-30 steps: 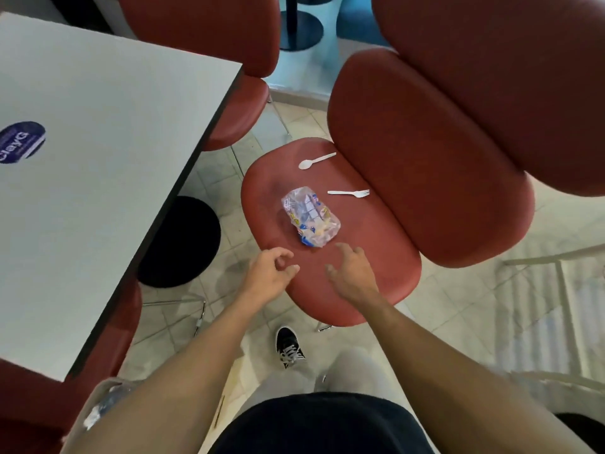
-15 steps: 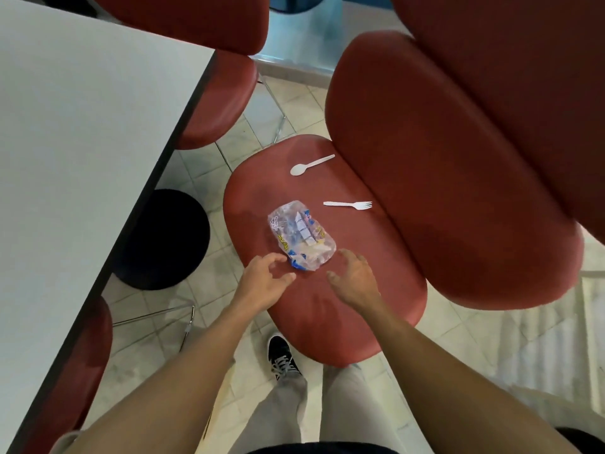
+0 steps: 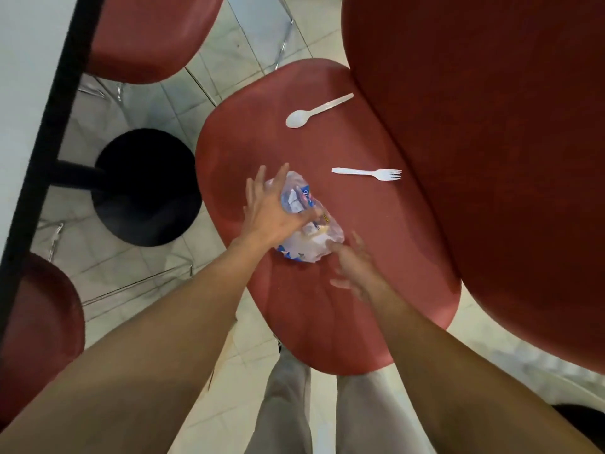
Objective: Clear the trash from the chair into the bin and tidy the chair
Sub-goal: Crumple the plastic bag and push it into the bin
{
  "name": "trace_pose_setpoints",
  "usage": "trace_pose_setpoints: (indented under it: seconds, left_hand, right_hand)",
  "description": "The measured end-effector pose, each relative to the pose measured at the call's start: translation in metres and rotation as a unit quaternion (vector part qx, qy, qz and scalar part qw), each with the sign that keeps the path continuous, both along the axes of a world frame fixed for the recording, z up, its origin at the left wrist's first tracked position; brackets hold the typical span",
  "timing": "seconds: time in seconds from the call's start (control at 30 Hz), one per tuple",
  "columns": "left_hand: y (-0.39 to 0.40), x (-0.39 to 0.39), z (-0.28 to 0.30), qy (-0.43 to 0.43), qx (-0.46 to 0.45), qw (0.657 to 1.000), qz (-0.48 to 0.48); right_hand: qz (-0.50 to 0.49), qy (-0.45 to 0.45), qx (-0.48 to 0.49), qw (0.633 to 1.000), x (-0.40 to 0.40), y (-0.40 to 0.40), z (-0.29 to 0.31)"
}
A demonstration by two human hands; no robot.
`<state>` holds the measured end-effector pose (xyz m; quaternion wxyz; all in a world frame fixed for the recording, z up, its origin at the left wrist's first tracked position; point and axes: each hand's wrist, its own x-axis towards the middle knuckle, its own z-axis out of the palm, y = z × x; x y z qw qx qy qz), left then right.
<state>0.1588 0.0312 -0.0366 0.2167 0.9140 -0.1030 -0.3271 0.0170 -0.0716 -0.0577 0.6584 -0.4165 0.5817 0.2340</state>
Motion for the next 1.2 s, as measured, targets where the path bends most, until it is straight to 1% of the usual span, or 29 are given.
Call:
trace_pose_setpoints:
  seconds: [0.1,0.17,0.27,0.33,0.37,0.43,0.5,0.53,0.63,0.7,0.8,0.87,1.0,1.07,1.13,1.2]
  left_hand:
    - [-0.005,0.005,-0.02,0.078,0.018,0.996,0.029]
    - [-0.002,0.003,-0.028,0.121,-0.009,0.99,0.07]
    - [0.002,-0.008,-0.023,0.155,-0.058,0.978,0.128]
    - [0.004,-0.019,-0.012,0.2,-0.097,0.961,0.163]
    - [0.006,-0.025,-0.006,0.224,-0.123,0.947,0.196]
    - [0.015,-0.036,0.006,0.244,-0.158,0.919,0.267]
    - [0.025,-0.043,0.019,0.248,-0.177,0.903,0.303]
    - [0.033,-0.046,0.026,0.252,-0.183,0.896,0.315]
    - [0.065,-0.059,0.045,0.236,-0.18,0.89,0.346]
    - [0.091,-0.068,0.057,0.216,-0.163,0.888,0.371]
    - [0.131,-0.087,0.071,0.196,-0.174,0.871,0.417]
    - [0.158,-0.097,0.081,0.163,-0.175,0.871,0.428]
    - [0.209,-0.115,0.1,0.13,-0.191,0.866,0.443]
    - [0.244,-0.128,0.109,0.125,-0.213,0.853,0.46]
    - [0.264,-0.134,0.115,0.121,-0.23,0.843,0.471]
    - [0.294,-0.145,0.121,0.11,-0.247,0.827,0.493]
  right_hand:
    - [-0.046,-0.022,0.04,0.998,0.008,0.003,-0.017]
    - [-0.072,-0.044,0.061,0.995,0.018,0.005,-0.02]
    - [-0.06,-0.088,0.055,0.993,0.036,0.01,-0.007]
    - [-0.047,-0.104,0.024,0.993,0.048,0.015,0.006]
    - [-0.051,-0.108,0.021,0.993,0.053,0.018,0.014]
    - [-0.08,-0.114,0.052,0.989,0.059,0.024,0.033]
    - [-0.092,-0.118,0.084,0.985,0.058,0.029,0.047]
    - [-0.077,-0.118,0.089,0.986,0.055,0.034,0.054]
    - [0.022,-0.13,0.082,0.988,0.043,0.056,0.071]
    - [0.086,-0.155,0.088,0.98,0.035,0.075,0.081]
    - [0.168,-0.188,0.106,0.962,0.024,0.108,0.097]
    - [0.222,-0.214,0.072,0.948,0.018,0.133,0.101]
    - [0.328,-0.261,-0.057,0.906,0.006,0.184,0.111]
    - [0.375,-0.278,-0.102,0.878,-0.001,0.218,0.124]
    - [0.397,-0.281,-0.137,0.863,-0.004,0.234,0.131]
    - [0.432,-0.292,-0.151,0.839,-0.009,0.257,0.142]
